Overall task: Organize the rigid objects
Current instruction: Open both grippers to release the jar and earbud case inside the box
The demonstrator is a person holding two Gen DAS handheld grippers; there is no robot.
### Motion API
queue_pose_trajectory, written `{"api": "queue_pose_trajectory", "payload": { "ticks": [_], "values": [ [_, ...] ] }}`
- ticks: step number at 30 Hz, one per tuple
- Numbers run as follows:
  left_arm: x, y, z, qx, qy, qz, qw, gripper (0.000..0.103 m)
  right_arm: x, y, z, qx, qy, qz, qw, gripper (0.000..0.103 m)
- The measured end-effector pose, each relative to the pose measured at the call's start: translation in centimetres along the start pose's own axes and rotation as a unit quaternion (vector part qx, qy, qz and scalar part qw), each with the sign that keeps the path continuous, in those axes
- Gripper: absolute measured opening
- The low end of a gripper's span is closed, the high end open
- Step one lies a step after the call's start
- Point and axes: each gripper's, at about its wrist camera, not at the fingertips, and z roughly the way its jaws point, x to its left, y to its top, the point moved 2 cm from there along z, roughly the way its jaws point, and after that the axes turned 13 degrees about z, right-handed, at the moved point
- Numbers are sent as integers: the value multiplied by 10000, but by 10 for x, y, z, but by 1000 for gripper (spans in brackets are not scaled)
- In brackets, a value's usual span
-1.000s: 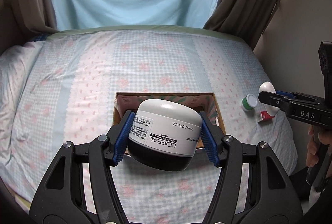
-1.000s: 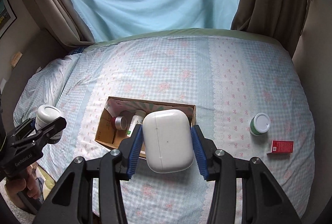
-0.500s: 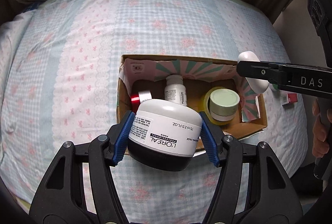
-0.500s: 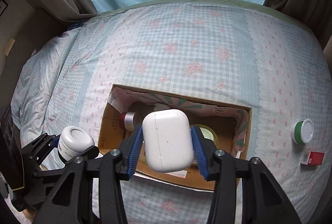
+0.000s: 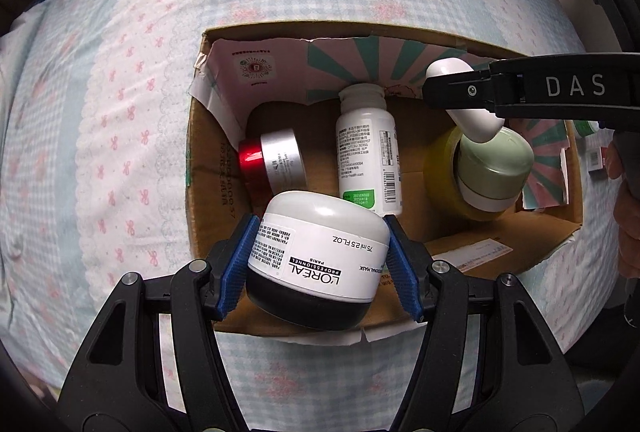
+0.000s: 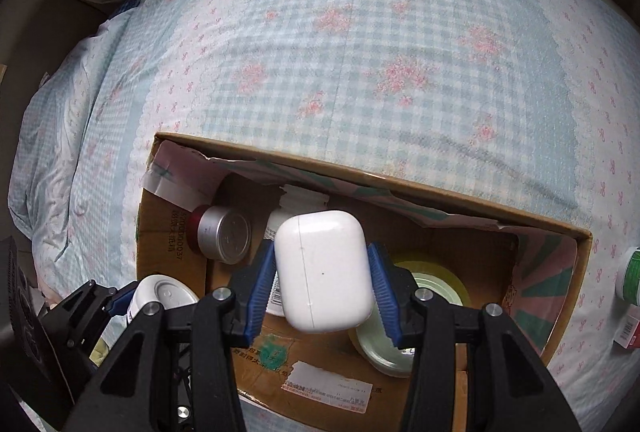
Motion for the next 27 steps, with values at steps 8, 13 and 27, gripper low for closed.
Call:
{"api": "queue_pose_trajectory", "payload": {
  "ticks": [8, 13, 27],
  "values": [
    [-4, 4, -8, 124, 361, 192, 9991, 61, 1, 8, 3, 222, -247, -243, 9992, 43],
    [-20, 8, -18, 24, 216, 427, 9989, 103, -3, 11, 6, 468, -337, -120, 9983, 72],
    [-42, -6, -62, -150, 516, 794, 9954, 103, 2, -1, -30, 271, -180, -25, 9995, 103]
  ]
}}
